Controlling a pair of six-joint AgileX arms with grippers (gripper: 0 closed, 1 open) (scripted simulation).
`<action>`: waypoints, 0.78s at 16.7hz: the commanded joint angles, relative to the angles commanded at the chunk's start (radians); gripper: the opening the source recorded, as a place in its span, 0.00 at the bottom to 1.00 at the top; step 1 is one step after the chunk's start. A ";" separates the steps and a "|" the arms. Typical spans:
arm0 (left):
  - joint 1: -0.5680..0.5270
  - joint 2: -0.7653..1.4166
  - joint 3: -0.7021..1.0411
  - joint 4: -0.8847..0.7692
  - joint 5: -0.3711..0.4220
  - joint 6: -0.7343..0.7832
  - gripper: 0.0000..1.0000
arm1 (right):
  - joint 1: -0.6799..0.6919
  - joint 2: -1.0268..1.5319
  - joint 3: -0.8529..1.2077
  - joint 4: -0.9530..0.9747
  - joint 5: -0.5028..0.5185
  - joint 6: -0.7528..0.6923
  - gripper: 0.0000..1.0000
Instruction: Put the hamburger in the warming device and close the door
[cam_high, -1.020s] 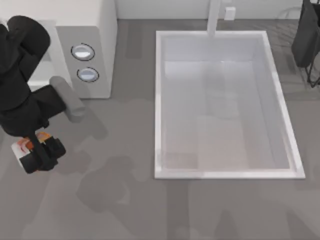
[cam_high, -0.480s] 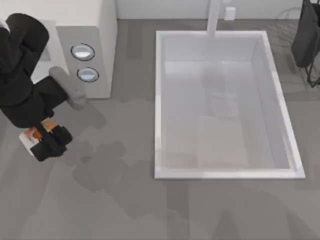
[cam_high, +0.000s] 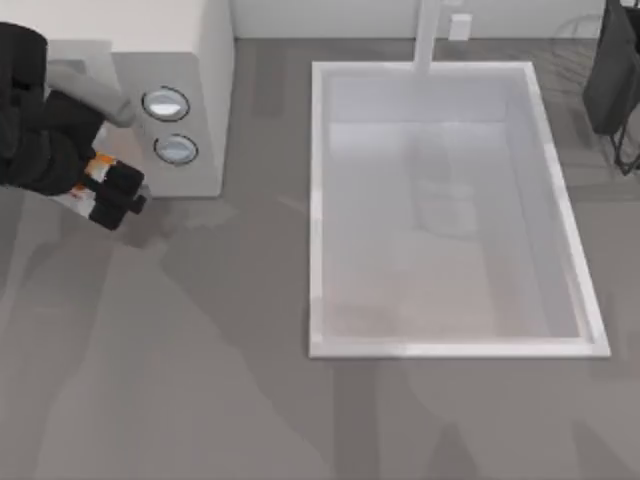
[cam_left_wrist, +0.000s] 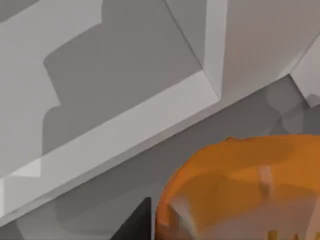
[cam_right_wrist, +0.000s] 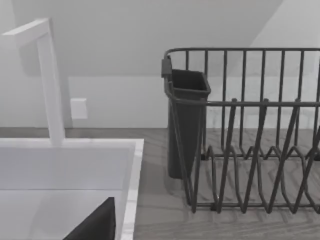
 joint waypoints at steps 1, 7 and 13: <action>0.024 0.028 -0.008 0.111 0.010 -0.034 0.00 | 0.000 0.000 0.000 0.000 0.000 0.000 1.00; 0.157 0.183 -0.071 0.738 0.066 -0.232 0.00 | 0.000 0.000 0.000 0.000 0.000 0.000 1.00; 0.237 0.264 -0.130 1.045 0.098 -0.355 0.00 | 0.000 0.000 0.000 0.000 0.000 0.000 1.00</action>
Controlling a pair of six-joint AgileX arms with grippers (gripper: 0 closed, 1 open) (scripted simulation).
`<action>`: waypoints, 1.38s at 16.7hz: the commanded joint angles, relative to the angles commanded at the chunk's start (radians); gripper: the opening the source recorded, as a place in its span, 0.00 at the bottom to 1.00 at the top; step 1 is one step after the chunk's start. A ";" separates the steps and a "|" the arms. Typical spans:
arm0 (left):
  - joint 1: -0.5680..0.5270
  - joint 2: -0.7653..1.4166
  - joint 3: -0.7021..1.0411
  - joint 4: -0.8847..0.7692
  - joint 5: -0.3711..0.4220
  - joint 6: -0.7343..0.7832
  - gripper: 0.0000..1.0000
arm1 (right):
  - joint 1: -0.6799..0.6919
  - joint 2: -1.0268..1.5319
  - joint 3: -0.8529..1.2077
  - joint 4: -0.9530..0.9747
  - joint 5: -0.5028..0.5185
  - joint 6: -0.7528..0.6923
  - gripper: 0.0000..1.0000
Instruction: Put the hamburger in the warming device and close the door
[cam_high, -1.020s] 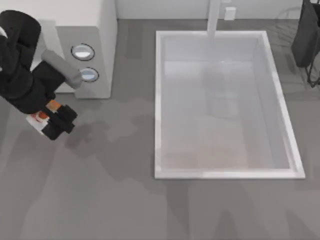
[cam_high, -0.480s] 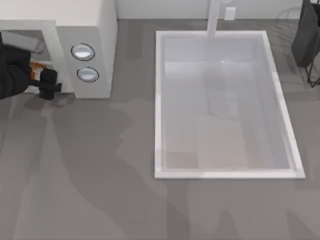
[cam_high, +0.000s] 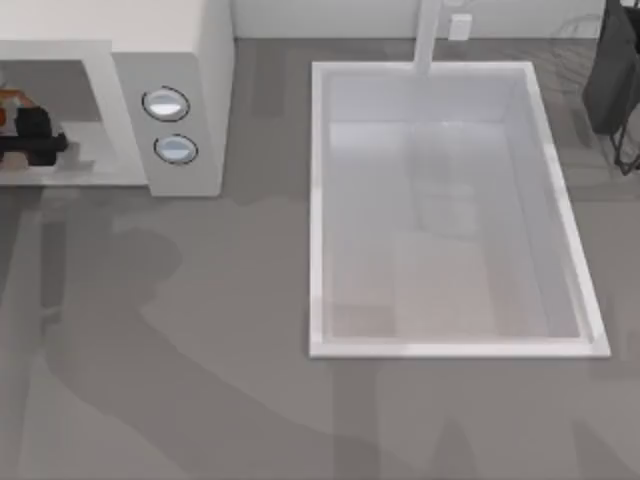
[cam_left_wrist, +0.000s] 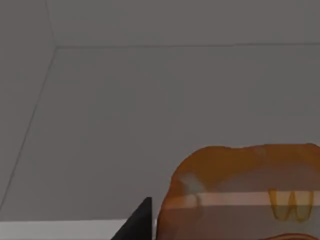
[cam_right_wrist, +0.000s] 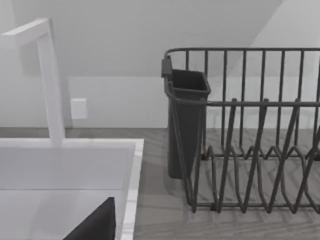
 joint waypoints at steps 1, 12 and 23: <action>0.004 0.004 -0.003 0.014 0.002 -0.006 0.00 | 0.000 0.000 0.000 0.000 0.000 0.000 1.00; -0.048 0.063 0.117 -0.032 -0.036 -0.019 0.00 | 0.000 0.000 0.000 0.000 0.000 0.000 1.00; -0.056 0.408 0.783 -0.296 -0.051 -0.031 0.00 | 0.000 0.000 0.000 0.000 0.000 0.000 1.00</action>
